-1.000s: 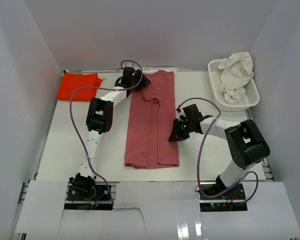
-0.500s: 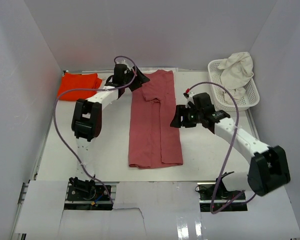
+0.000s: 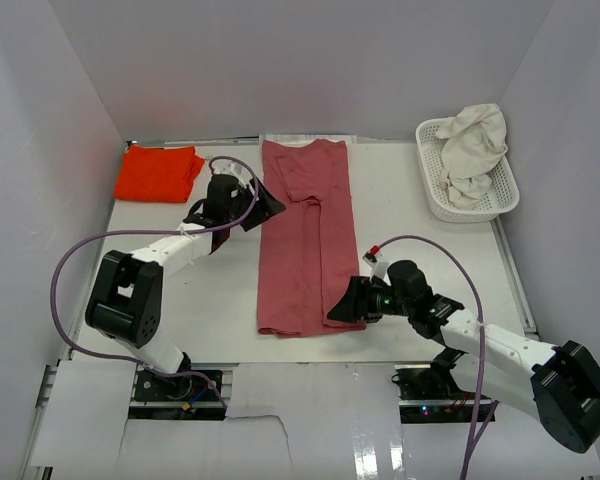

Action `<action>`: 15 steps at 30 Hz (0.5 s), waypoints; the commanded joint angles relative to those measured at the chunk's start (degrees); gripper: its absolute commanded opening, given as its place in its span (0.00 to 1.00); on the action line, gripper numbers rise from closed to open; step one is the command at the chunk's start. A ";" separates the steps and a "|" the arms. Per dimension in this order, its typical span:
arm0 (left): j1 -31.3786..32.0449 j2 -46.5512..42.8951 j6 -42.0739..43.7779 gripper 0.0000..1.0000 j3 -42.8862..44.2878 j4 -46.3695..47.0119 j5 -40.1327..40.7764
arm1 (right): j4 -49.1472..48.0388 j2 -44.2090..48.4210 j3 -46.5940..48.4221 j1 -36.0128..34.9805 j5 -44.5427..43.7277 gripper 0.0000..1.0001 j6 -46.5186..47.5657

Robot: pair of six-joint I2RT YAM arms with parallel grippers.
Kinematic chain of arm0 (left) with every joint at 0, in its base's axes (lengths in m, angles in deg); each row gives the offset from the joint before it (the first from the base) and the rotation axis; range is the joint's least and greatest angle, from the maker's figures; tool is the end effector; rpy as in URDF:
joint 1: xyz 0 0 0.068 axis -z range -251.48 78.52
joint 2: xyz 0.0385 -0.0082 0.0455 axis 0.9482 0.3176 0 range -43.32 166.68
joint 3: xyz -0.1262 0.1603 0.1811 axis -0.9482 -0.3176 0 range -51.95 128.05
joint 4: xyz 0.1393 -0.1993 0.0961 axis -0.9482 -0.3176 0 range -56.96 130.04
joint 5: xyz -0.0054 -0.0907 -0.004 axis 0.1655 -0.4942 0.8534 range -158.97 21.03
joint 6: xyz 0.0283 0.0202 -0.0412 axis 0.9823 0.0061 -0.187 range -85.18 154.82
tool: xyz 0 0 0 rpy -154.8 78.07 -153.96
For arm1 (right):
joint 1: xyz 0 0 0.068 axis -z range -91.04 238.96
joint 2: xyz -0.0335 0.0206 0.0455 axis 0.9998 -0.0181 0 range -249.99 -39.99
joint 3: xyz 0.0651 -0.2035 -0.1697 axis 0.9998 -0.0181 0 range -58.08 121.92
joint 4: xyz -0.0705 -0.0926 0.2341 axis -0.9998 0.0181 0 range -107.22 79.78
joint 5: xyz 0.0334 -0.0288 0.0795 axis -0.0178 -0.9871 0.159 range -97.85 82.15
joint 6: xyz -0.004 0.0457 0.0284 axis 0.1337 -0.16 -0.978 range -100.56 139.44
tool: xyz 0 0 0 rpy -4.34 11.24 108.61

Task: Fold and stack the t-shirts
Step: Rotate the tshirt 90 degrees

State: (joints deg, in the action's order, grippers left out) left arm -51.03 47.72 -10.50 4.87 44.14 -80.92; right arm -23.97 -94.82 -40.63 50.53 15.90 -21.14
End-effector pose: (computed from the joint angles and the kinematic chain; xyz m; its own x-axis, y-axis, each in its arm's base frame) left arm 0.3303 -0.1311 0.2347 -0.6930 -0.4840 -0.5342 0.0239 0.7252 -0.6881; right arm 0.1405 0.1298 0.1740 -0.8499 0.0857 -0.5200 -0.3786 0.5869 0.7156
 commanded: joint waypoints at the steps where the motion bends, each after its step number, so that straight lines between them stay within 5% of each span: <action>1: 0.03 1.49 1.81 0.74 -2.32 0.29 1.31 | -14.15 0.33 -2.24 -4.97 -3.15 0.76 -7.93; 10: 1.52 4.49 1.46 0.73 -4.61 3.90 0.34 | -24.44 -4.75 -2.43 -23.77 -25.66 0.77 -19.79; 15: 2.93 5.54 2.69 0.73 -4.70 4.08 1.22 | -29.99 -18.08 3.01 -30.47 -27.36 0.77 -23.49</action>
State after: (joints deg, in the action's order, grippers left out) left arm -48.98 52.51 -9.43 0.15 46.71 -80.11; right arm -46.37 -107.30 -42.20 22.14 -6.26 -40.44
